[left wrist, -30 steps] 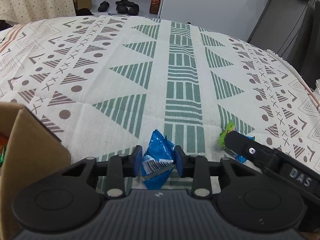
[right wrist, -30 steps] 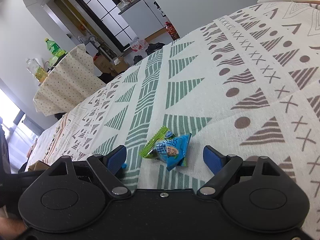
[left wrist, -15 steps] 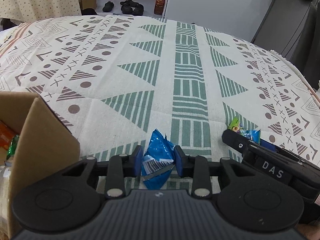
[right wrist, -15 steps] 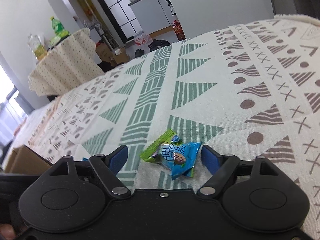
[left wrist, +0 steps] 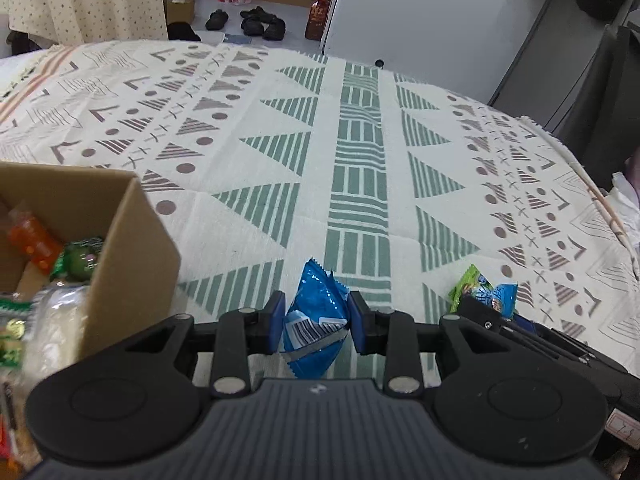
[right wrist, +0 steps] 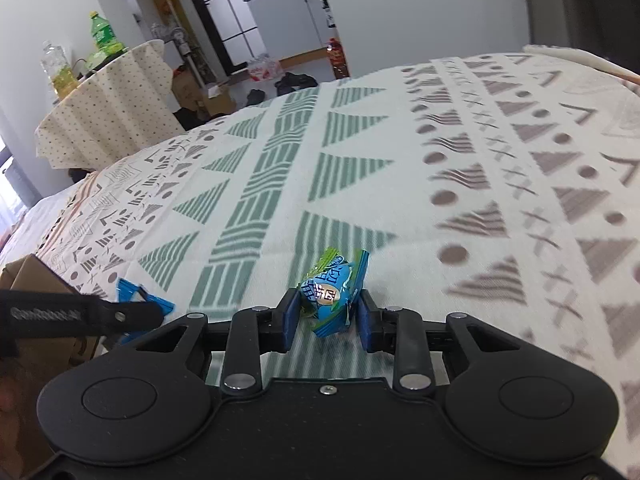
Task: Organize snacks
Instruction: 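Carry both packs over the cardboard box and open both tools to drop them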
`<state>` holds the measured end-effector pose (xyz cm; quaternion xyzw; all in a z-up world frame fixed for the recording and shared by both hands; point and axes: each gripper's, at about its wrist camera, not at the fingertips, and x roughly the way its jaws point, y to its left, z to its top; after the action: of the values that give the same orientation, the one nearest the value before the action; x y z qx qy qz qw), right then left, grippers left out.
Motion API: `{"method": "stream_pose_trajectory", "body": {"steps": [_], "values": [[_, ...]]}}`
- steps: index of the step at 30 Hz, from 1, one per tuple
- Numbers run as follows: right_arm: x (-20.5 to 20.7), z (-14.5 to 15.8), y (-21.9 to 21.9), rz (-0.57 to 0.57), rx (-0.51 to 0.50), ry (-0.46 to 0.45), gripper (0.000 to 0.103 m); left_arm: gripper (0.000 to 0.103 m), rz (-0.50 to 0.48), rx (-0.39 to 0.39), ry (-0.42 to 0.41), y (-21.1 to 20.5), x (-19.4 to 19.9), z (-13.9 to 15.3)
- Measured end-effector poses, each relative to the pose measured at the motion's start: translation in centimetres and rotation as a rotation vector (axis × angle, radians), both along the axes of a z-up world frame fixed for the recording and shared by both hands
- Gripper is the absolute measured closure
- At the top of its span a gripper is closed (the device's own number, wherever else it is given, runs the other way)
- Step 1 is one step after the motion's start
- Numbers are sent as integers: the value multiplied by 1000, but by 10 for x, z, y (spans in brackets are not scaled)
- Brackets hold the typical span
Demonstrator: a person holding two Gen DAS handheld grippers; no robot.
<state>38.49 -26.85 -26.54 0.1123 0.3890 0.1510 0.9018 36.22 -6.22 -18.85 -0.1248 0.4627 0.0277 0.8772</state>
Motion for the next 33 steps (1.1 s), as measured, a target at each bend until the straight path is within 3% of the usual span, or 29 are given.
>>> {"method": "stream_pose_trajectory", "body": {"steps": [20, 33], "values": [[-87, 49, -17, -104, 54, -42, 74, 71, 18, -57, -112, 15, -84, 56], [-130, 91, -8, -127, 99, -81, 74, 71, 24, -76, -195, 28, -112, 92]]}}
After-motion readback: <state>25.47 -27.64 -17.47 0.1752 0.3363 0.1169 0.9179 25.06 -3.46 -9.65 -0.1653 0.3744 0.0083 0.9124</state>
